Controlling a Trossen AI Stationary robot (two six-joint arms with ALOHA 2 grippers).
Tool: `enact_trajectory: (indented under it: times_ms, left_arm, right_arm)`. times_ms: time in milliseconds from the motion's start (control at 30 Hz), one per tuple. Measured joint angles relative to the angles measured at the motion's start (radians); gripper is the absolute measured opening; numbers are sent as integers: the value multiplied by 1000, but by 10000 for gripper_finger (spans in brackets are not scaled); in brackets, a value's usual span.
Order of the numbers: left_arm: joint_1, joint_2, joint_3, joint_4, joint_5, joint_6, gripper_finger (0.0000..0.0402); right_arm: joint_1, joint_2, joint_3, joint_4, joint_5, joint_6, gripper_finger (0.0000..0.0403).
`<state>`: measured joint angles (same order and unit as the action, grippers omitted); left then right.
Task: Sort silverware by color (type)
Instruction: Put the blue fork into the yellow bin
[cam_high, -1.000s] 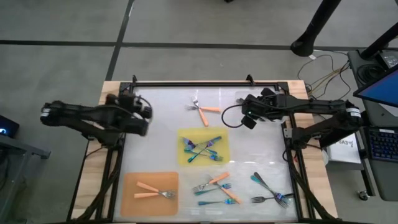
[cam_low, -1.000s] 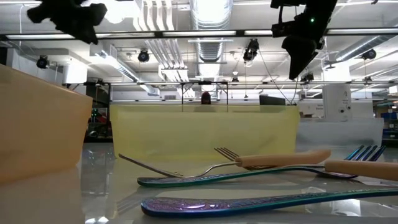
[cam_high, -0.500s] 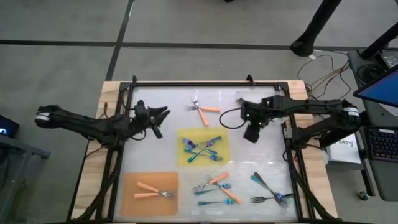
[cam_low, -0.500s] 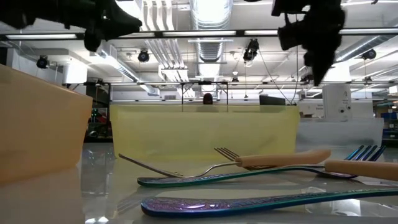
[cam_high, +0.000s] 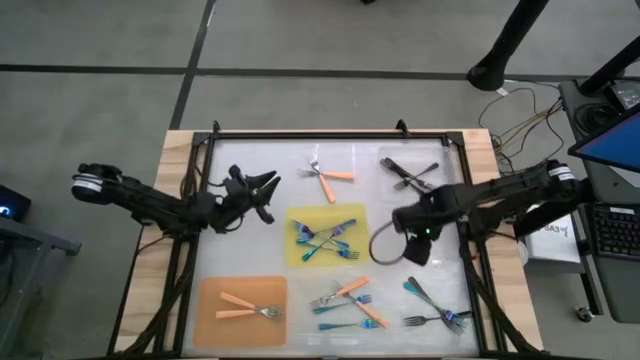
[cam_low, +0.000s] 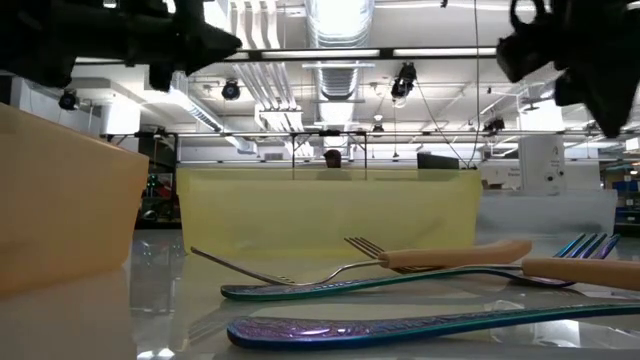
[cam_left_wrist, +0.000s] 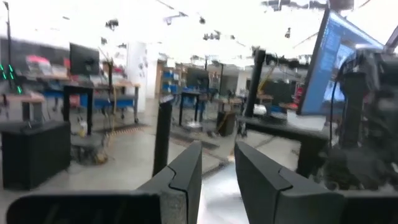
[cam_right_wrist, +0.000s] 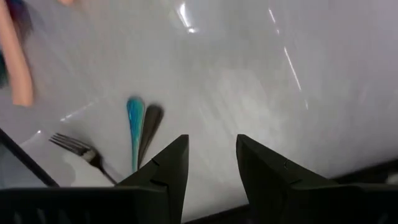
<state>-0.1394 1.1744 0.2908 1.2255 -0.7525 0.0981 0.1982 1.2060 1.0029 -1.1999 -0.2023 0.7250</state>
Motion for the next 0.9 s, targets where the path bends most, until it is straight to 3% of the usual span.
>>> enact_trajectory:
  times_ms: [233,533,900]
  left_arm:
    - [-1,37,77,-41,1,64,78]
    - [-2,41,75,-47,2,67,78]
    - [-2,41,74,-45,3,68,78]
  right_arm:
    - [200,0,-66,0,-16,264,125]
    - [383,11,-114,105,-17,509,125]
    - [487,168,-169,352,-174,505,125]
